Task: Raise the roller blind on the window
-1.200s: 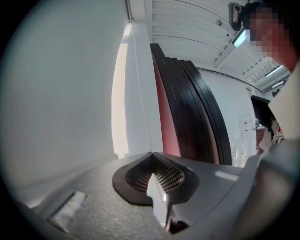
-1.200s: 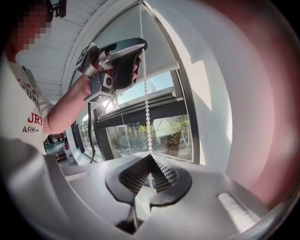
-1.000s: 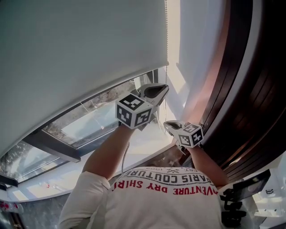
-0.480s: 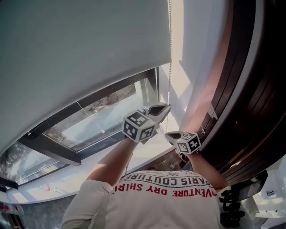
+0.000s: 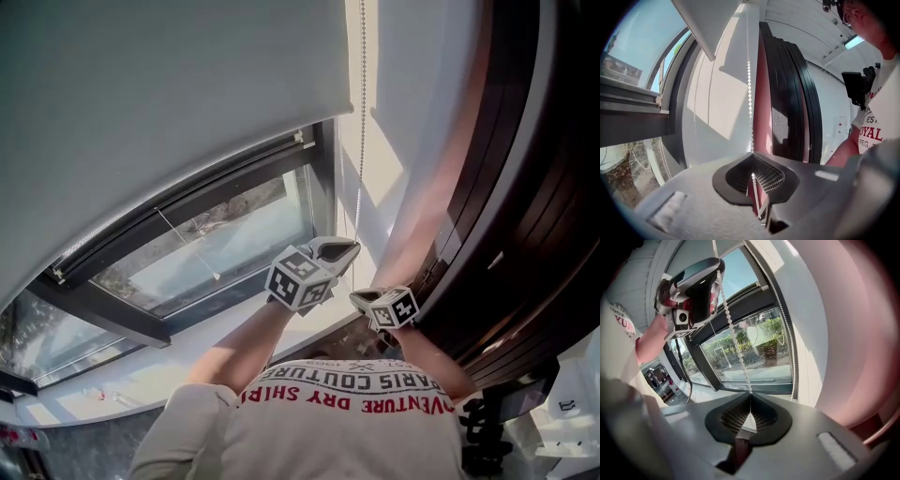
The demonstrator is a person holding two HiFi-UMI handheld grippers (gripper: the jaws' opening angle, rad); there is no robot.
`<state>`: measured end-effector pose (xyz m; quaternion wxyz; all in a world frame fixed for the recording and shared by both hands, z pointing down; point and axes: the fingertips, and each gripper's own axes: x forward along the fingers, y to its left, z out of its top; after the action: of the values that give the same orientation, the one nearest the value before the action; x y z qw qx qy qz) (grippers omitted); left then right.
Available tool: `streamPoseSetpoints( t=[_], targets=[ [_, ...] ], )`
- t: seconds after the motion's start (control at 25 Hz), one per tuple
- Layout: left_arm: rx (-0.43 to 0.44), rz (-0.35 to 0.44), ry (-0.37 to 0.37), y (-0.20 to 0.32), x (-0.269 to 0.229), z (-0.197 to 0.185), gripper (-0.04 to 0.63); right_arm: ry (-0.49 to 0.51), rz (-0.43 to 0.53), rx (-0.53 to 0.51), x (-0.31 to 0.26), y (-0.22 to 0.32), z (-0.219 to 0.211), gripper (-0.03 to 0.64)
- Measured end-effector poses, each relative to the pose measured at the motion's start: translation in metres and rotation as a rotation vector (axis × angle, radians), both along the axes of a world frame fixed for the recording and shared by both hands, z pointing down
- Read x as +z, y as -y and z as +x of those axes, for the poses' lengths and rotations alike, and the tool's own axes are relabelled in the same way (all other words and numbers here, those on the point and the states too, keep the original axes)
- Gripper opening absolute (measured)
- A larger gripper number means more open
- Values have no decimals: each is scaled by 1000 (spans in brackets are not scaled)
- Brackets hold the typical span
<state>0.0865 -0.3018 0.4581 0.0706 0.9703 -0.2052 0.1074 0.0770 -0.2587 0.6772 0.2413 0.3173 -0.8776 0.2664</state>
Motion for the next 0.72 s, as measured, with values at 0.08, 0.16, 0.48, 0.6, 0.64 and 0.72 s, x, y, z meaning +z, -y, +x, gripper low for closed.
streamPoseSetpoints(
  t=[0.08, 0.16, 0.48, 0.6, 0.64, 0.72],
  targets=[
    [1, 7, 7, 1, 1, -1, 8, -27, 18, -26, 0, -2, -1, 10],
    [-5, 9, 8, 2, 2, -5, 8, -44, 23, -35, -4, -4, 0, 11],
    [-25, 6, -6, -2, 0, -19, 8, 58, 112, -60, -75, -5, -2, 117],
    [-30, -3, -24, -4, 0, -22, 8, 97, 213, -55, -128, 2, 3, 118],
    [-30, -4, -26, -5, 0, -23, 8, 120, 249, -38, -150, 6, 6, 117],
    [-27, -5, -28, -5, 0, -24, 8, 185, 315, 13, -196, 15, 13, 92]
  ],
)
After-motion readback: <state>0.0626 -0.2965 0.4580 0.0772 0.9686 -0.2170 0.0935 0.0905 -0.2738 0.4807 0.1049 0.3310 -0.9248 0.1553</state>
